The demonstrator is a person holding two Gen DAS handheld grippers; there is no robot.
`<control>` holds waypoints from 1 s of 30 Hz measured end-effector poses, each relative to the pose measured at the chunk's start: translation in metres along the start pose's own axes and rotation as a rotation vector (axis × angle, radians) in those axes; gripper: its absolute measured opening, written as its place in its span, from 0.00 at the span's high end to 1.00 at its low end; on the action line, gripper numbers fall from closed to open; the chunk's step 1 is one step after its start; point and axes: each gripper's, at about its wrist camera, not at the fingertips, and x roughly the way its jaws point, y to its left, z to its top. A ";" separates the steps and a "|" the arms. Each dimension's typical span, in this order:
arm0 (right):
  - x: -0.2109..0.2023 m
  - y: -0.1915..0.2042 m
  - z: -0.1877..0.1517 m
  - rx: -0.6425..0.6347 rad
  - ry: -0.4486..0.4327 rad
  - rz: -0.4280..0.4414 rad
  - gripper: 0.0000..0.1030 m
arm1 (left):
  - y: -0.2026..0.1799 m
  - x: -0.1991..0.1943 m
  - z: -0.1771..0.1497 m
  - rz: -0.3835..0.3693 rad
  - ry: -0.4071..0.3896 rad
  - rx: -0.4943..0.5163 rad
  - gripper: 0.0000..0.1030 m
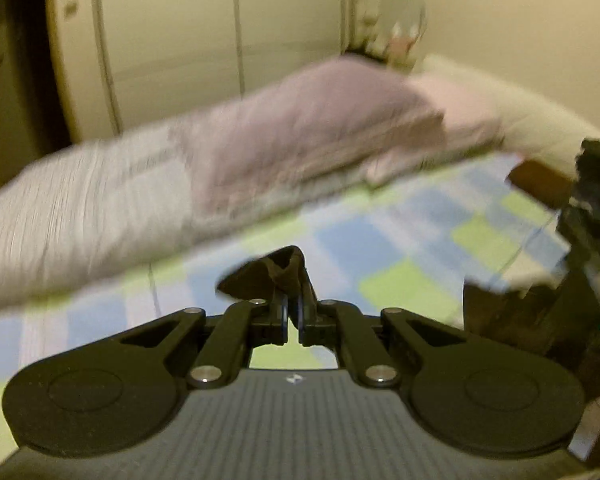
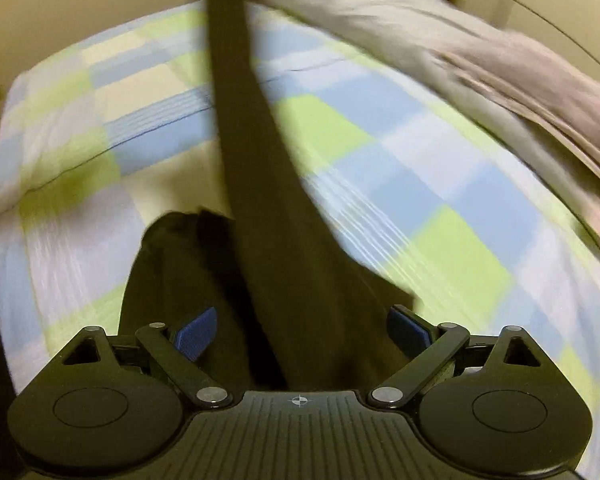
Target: Fold clothes
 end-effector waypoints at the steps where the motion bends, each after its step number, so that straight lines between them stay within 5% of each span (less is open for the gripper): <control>1: 0.014 -0.003 0.008 0.009 0.029 0.024 0.09 | 0.002 0.005 0.008 -0.004 -0.018 -0.006 0.98; 2: 0.027 -0.009 0.015 0.042 0.059 0.031 0.16 | 0.004 0.010 0.017 -0.009 -0.036 -0.012 0.98; 4: 0.038 -0.024 0.027 0.116 0.091 0.008 0.95 | 0.004 0.021 0.028 -0.013 -0.054 -0.022 0.97; 6: 0.023 -0.044 0.035 0.160 0.058 -0.064 0.97 | -0.002 0.035 0.028 0.001 -0.037 -0.038 0.97; 10: -0.033 -0.107 0.041 0.233 -0.036 -0.229 0.98 | -0.017 0.056 0.013 -0.015 0.025 -0.140 0.57; 16: -0.095 -0.224 0.007 0.440 -0.149 -0.523 0.97 | -0.077 0.075 -0.039 -0.017 0.184 -0.208 0.44; 18: -0.096 -0.250 -0.018 0.549 -0.126 -0.561 0.97 | -0.099 0.085 -0.061 -0.026 0.255 -0.262 0.40; 20: -0.087 -0.259 -0.044 0.655 -0.080 -0.519 0.74 | -0.121 0.097 -0.083 -0.047 0.333 -0.311 0.40; 21: -0.083 -0.258 -0.057 0.690 -0.063 -0.493 0.40 | -0.132 0.103 -0.094 -0.059 0.371 -0.336 0.40; 22: -0.080 -0.250 -0.071 0.696 -0.055 -0.460 0.26 | -0.144 0.114 -0.103 -0.075 0.405 -0.366 0.39; 25: -0.070 -0.218 -0.106 0.739 -0.042 -0.333 0.26 | -0.167 0.148 -0.120 -0.106 0.466 -0.453 0.39; 30: -0.057 -0.137 -0.148 0.728 -0.107 0.085 0.27 | -0.192 0.195 -0.127 -0.152 0.506 -0.531 0.39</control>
